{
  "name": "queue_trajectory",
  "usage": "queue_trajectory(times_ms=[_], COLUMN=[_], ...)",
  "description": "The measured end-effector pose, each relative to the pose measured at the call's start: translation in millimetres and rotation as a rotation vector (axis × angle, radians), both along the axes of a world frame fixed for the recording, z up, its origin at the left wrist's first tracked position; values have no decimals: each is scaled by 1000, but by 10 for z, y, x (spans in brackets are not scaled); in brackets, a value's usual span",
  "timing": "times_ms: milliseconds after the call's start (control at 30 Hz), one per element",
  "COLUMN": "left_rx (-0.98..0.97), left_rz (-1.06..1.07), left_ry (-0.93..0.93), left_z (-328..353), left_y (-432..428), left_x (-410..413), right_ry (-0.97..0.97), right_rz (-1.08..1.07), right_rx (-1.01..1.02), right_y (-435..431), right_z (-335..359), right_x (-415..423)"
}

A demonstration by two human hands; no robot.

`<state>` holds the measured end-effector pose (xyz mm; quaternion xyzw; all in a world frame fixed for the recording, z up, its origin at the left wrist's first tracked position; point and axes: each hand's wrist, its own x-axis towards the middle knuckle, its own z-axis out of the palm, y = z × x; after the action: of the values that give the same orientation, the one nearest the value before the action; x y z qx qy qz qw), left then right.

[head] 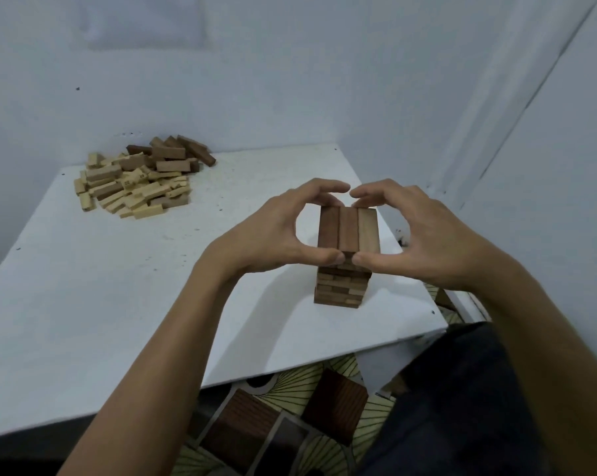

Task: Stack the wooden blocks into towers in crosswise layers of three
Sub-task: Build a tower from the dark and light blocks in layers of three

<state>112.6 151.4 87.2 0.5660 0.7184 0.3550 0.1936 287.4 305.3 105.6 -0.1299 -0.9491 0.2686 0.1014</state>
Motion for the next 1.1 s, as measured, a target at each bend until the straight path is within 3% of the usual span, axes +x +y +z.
queue_trajectory(times_ms=[867, 967, 1100], left_rx=[-52, 30, 272], left_rz=[-37, 24, 265], left_ry=[-17, -131, -402], left_z=[-142, -214, -397], left_y=[170, 143, 153], left_x=[-35, 19, 298], right_ry=[-2, 141, 427], right_rz=[-41, -123, -317], right_rx=[-73, -225, -597], right_y=[144, 80, -200], right_z=[-267, -410, -646], right_x=[5, 38, 25])
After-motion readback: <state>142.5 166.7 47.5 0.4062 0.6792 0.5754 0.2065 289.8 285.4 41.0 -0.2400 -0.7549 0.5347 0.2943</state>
